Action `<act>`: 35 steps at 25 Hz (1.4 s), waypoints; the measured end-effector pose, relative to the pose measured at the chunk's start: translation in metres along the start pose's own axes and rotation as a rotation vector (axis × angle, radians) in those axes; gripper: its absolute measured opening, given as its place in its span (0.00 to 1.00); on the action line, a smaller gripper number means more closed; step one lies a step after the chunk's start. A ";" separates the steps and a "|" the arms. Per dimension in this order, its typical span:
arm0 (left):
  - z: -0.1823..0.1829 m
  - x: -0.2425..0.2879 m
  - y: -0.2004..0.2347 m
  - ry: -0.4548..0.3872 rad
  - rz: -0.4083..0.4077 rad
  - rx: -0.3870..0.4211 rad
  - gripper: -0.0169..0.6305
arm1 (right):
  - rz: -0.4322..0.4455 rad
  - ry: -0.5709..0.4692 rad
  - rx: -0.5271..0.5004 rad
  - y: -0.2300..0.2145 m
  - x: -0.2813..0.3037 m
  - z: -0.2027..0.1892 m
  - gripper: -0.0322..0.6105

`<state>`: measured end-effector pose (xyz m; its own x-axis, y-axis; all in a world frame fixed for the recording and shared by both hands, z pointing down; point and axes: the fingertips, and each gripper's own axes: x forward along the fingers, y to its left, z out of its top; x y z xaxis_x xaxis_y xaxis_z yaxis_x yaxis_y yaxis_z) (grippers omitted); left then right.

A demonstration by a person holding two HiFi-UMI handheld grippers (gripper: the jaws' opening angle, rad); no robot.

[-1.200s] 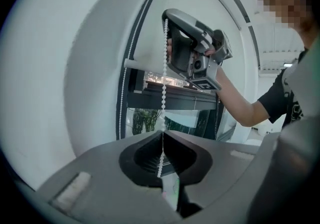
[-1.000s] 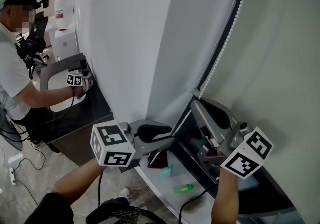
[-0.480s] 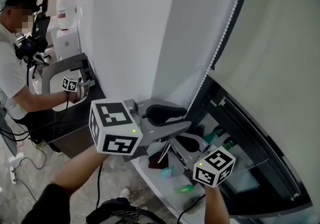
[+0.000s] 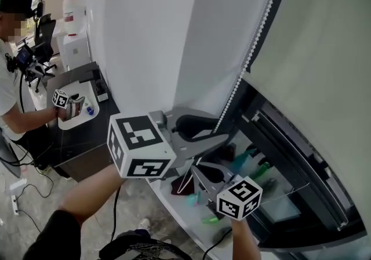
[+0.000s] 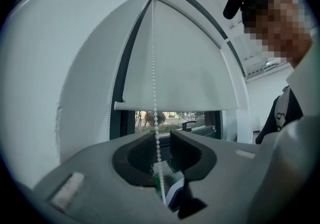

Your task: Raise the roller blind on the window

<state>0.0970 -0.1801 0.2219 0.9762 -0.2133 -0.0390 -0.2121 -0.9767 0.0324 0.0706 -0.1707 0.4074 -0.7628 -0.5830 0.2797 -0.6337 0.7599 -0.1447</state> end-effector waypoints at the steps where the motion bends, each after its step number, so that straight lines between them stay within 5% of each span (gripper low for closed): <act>1: -0.001 0.000 0.002 0.004 0.006 -0.004 0.09 | -0.005 0.002 0.004 -0.001 0.001 -0.001 0.06; 7: -0.004 -0.006 0.007 -0.007 -0.001 -0.107 0.04 | -0.010 0.015 -0.078 0.002 -0.011 0.002 0.07; 12: -0.034 -0.011 0.001 0.045 0.012 -0.091 0.05 | 0.035 -0.291 0.078 -0.008 -0.057 0.087 0.19; 17: -0.088 -0.012 0.001 0.120 0.025 -0.126 0.05 | 0.054 -0.404 -0.009 0.001 -0.069 0.167 0.21; 21: -0.126 -0.010 0.004 0.216 0.040 -0.118 0.05 | 0.082 -0.422 -0.078 0.014 -0.062 0.204 0.21; 28: -0.198 -0.023 -0.007 0.360 0.033 -0.161 0.05 | 0.085 -0.400 -0.124 0.029 -0.049 0.212 0.21; 35: -0.204 -0.021 -0.019 0.374 0.007 -0.180 0.05 | 0.055 -0.376 -0.165 0.033 -0.047 0.216 0.08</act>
<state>0.0902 -0.1521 0.4262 0.9309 -0.1645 0.3263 -0.2401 -0.9484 0.2071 0.0582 -0.1803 0.1846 -0.8079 -0.5816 -0.0951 -0.5851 0.8108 0.0126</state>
